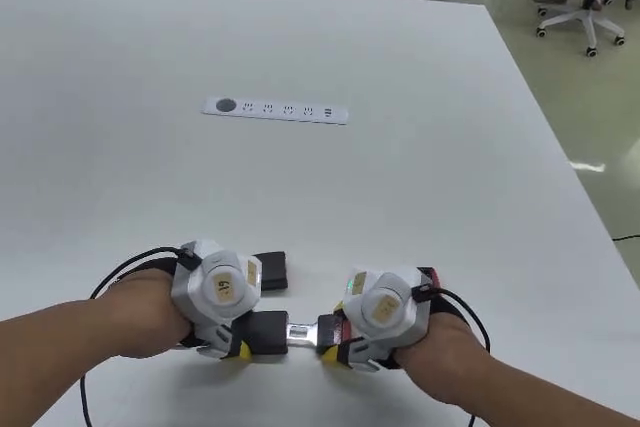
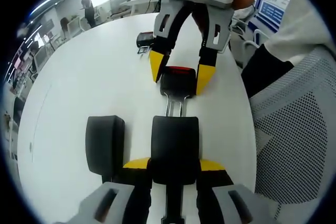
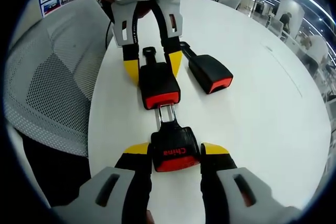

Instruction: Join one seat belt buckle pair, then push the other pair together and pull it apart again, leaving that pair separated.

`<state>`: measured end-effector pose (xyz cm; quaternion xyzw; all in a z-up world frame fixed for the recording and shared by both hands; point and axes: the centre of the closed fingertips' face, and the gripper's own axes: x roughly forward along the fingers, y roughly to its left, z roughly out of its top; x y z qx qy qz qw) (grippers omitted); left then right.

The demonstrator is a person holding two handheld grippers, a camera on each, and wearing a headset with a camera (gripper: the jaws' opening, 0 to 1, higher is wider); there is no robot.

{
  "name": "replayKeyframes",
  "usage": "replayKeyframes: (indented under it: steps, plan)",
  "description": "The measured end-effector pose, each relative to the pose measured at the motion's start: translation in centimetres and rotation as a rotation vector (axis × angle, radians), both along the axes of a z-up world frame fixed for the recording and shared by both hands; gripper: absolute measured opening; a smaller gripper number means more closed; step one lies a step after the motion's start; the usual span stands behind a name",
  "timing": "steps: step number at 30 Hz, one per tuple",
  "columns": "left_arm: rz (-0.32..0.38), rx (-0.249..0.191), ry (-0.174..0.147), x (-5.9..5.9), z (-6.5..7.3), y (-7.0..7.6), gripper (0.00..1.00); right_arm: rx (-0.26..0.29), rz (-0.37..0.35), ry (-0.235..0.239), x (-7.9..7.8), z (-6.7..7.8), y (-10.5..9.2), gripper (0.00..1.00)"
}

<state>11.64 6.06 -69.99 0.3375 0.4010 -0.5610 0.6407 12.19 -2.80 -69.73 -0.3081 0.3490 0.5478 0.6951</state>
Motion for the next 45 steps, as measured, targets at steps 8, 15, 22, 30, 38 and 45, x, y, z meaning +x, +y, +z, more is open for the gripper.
replayKeyframes:
  steps: [8, 15, 22, 30, 38, 45]
  plan:
    - [0.006, -0.002, -0.001, -0.1, 0.2, -0.1, 0.33, 0.012, 0.004, -0.006, -0.3, 0.1, 0.6, 0.34]
    - [-0.004, 0.003, -0.002, 0.0, 0.2, -0.2, 0.33, 0.006, 0.025, -0.008, -0.1, 0.0, 0.9, 0.34]
    - [-0.019, 0.018, -0.003, 0.0, 0.2, -0.3, 0.32, -0.004, 0.066, 0.0, -0.1, -0.1, 1.2, 0.33]
    - [-0.026, 0.018, -0.005, -0.1, 0.3, -0.4, 0.32, -0.009, 0.082, 0.006, 0.1, 0.0, 1.6, 0.32]
    - [-0.023, 0.02, -0.004, 0.0, 0.2, -0.4, 0.32, -0.025, 0.084, 0.02, 0.3, -0.2, 1.8, 0.32]
    - [-0.018, 0.017, -0.002, 0.1, 0.2, -0.4, 0.32, -0.018, 0.082, 0.025, 0.3, -0.1, 2.0, 0.31]
